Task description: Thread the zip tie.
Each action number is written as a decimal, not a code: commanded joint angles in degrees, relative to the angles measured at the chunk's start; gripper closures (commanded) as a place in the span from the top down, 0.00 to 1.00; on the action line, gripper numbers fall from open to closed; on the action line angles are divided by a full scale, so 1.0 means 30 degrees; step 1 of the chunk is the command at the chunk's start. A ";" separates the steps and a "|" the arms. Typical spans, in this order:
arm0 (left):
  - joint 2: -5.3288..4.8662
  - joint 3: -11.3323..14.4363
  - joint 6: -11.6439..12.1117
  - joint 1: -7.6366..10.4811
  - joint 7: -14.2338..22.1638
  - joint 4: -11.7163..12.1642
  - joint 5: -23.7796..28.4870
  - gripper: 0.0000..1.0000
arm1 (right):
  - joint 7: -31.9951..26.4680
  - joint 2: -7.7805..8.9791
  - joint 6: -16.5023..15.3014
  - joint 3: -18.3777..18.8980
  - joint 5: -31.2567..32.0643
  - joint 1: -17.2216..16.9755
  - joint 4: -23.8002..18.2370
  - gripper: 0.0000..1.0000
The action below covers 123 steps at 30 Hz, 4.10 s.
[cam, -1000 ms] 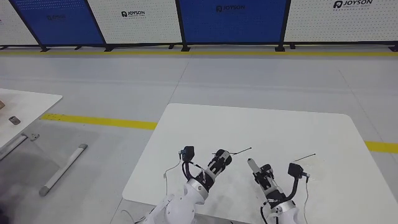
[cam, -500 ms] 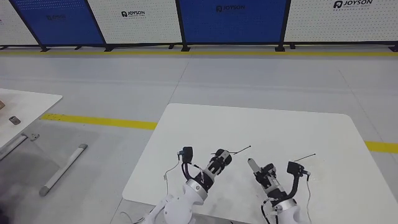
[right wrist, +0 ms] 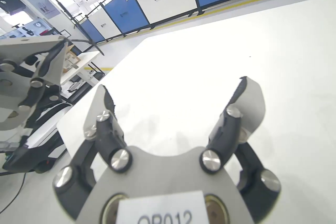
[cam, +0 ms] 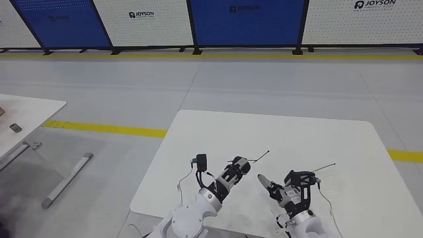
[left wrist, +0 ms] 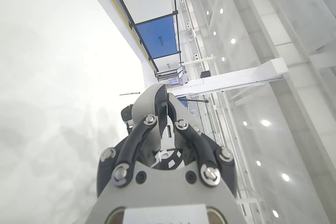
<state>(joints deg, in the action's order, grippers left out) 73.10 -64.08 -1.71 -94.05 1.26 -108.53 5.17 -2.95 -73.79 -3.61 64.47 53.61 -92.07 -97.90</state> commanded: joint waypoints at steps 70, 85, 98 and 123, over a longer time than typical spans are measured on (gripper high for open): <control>0.0251 0.0878 -0.0126 0.0666 -0.0841 0.1188 0.1515 0.00 | 0.0892 -0.0286 -0.2443 -0.1483 0.2665 0.2940 0.2238 0.39; 0.0230 0.0906 -0.0148 0.0686 -0.0914 0.1380 0.1228 0.00 | 0.0938 -0.0380 -0.2352 -0.1764 0.2874 0.3069 0.2348 0.23; 0.0286 0.0992 -0.0008 0.0884 -0.1046 0.1658 0.1597 0.00 | 0.0988 -0.0424 -0.2302 -0.1877 0.3111 0.3042 0.2406 0.00; 0.0255 0.0980 0.1387 0.0491 -0.0920 0.1101 0.1634 0.00 | 0.0908 -0.0495 -0.2821 -0.1896 0.2956 0.3340 0.3146 0.00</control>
<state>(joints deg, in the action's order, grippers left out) 73.87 -61.08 2.27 -92.50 -1.44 -105.10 10.00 -0.23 -75.27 -12.02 58.76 62.47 -82.06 -88.57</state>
